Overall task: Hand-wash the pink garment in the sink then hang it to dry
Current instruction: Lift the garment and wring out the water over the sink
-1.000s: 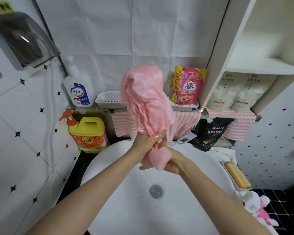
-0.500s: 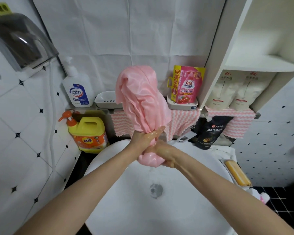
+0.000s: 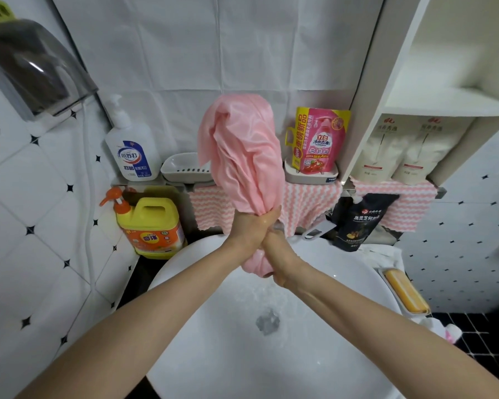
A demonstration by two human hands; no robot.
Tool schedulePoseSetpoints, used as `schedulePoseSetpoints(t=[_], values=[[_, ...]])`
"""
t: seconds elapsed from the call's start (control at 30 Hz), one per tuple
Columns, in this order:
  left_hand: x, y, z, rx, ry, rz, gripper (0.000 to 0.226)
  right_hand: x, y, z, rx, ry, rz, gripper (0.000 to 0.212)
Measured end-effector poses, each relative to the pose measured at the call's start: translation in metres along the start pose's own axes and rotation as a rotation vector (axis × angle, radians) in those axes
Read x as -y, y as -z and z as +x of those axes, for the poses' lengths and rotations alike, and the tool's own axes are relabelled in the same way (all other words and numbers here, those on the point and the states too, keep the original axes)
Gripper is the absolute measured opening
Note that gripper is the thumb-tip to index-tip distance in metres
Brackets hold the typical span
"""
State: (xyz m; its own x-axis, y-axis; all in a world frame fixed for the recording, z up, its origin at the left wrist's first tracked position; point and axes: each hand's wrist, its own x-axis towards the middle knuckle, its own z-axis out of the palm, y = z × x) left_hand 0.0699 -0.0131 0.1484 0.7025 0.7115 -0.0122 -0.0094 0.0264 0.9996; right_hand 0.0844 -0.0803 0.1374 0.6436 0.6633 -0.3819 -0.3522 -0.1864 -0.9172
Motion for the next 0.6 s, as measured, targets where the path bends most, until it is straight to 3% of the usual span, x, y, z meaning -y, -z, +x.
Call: schedulePoseSetpoints(t=[0.07,0.17,0.3,0.37,0.5,0.6], values=[[-0.001,0.000,0.002,0.008,0.005,0.015,0.046,-0.002,0.002,0.004,0.010,0.016,0.020,0.025],[0.001,0.003,0.005,0.030,-0.001,0.032,0.047,0.000,0.004,0.003,0.078,0.013,-0.021,0.006],[-0.002,0.012,0.008,0.054,0.016,0.144,0.027,0.008,0.017,0.003,0.316,-0.059,-0.097,0.025],[-0.005,0.018,0.010,0.005,-0.002,0.152,0.036,0.006,0.028,0.003,0.425,-0.060,-0.024,0.046],[-0.004,0.022,0.011,-0.042,-0.039,0.109,0.036,-0.004,0.031,-0.008,0.370,-0.053,0.021,0.094],[-0.004,0.017,0.006,0.024,0.001,0.036,0.022,-0.010,0.016,-0.010,0.346,0.018,0.069,0.092]])
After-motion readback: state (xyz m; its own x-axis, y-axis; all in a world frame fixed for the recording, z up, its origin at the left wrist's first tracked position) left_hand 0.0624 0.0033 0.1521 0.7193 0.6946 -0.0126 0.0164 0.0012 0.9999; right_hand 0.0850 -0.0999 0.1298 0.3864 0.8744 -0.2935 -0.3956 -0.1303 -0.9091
